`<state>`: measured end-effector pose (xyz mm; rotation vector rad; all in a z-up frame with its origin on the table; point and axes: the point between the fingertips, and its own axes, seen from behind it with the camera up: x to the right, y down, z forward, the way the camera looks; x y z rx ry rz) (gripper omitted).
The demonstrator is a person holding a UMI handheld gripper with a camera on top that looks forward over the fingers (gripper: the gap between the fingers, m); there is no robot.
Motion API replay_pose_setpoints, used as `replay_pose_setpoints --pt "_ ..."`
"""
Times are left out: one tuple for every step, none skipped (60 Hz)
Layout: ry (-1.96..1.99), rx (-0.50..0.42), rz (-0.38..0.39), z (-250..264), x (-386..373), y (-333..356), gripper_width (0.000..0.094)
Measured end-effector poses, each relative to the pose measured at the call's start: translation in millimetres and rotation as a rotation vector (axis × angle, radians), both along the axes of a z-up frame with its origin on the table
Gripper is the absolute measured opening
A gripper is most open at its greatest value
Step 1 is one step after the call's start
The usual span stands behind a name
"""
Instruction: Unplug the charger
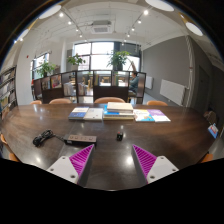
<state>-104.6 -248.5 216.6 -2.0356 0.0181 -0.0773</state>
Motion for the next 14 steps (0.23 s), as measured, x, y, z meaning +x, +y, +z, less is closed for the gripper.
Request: replay_pose_setpoints --pt "-0.001 -0.003 0.005 -2 -2 -2 0.0725" --pt "-0.001 -0.006 0.009 -4 -4 -5 0.0723" --pt "-0.001 -0.011 0.014 -6 -6 -8 0.0725" --pt "-0.001 -0.014 0.016 -9 -11 -10 0.0726" --pt "0.000 -0.019 0.020 -8 -12 -14 0.0725" --pt "0.001 -0.022 0.022 -8 -13 -16 0.0727" --pt "0.001 -0.024 0.024 -8 -14 -18 0.0725" --pt "0.001 -0.025 0.026 -8 -15 -19 0.0725" --pt "0.000 -0.025 0.027 -9 -16 -21 0.0727" --pt "0.000 -0.026 0.028 -9 -17 -22 0.0727" --pt "0.000 -0.026 0.029 -12 -19 -23 0.0726" --pt "0.001 -0.027 0.031 -13 -21 -25 0.0726" --pt "0.001 -0.028 0.033 -13 -22 -26 0.0725" --pt "0.001 -0.030 0.035 -14 -23 -27 0.0725"
